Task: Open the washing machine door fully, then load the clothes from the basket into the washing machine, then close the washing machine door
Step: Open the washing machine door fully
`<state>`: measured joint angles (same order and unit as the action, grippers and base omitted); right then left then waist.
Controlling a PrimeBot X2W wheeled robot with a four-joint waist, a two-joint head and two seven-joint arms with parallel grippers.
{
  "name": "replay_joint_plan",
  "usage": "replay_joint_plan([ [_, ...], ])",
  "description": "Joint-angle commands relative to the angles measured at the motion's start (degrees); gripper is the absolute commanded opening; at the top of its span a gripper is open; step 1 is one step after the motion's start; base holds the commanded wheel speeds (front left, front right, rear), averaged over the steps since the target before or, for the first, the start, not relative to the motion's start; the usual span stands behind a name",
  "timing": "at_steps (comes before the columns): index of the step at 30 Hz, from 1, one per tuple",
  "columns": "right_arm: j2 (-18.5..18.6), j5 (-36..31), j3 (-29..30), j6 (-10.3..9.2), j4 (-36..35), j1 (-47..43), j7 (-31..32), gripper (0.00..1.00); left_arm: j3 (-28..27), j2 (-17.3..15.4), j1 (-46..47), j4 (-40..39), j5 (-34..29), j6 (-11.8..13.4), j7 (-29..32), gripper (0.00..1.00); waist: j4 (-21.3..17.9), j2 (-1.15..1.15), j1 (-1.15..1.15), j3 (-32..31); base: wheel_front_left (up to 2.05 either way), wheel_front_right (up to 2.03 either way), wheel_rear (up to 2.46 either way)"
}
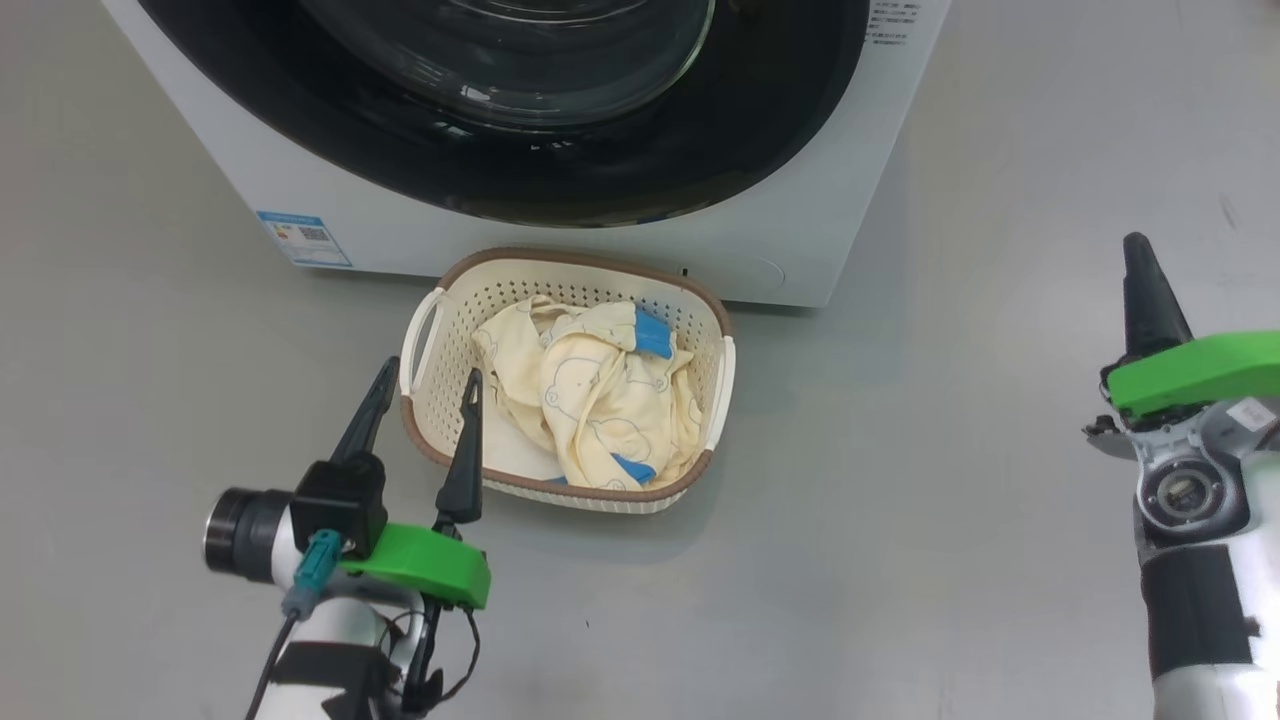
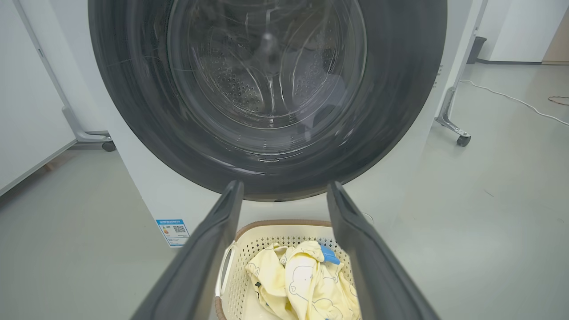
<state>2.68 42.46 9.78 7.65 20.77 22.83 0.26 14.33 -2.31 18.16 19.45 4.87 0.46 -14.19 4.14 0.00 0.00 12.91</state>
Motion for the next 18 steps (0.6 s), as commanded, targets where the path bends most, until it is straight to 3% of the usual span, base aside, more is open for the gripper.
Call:
replay_joint_plan([
  [1, 0.25, 1.45, -0.77, -0.16, -1.46, 2.5, 0.67, 0.0, -1.5, -0.65, 1.98, -1.54, -0.51, -0.09, -0.81, 1.0, 0.14, 0.0, 0.0, 0.08, 0.0, 0.0, 0.0],
  [6, 0.22, 19.19, 0.42, -0.16, 2.81, 7.09, 10.36, 0.0, -0.64, -0.64, 2.43, -1.09, -0.6, -0.54, -0.81, 1.0, 0.85, 0.0, 0.0, 0.37, 0.0, 0.0, 0.0],
  [9, 0.22, 26.21, 1.02, -0.16, 4.73, 9.56, 15.6, 0.0, -0.2, -0.62, 2.72, -1.01, -0.54, -0.57, -0.81, 1.0, 1.27, 0.0, 0.0, 0.63, 0.0, 0.0, 0.0],
  [18, 0.21, 37.84, 4.36, -0.16, 12.65, 18.88, 21.99, 0.0, 0.81, -0.6, 3.11, -1.04, -0.39, -0.48, -0.81, 1.0, 2.32, 0.0, 0.0, 1.84, 0.0, 0.0, 0.0],
])
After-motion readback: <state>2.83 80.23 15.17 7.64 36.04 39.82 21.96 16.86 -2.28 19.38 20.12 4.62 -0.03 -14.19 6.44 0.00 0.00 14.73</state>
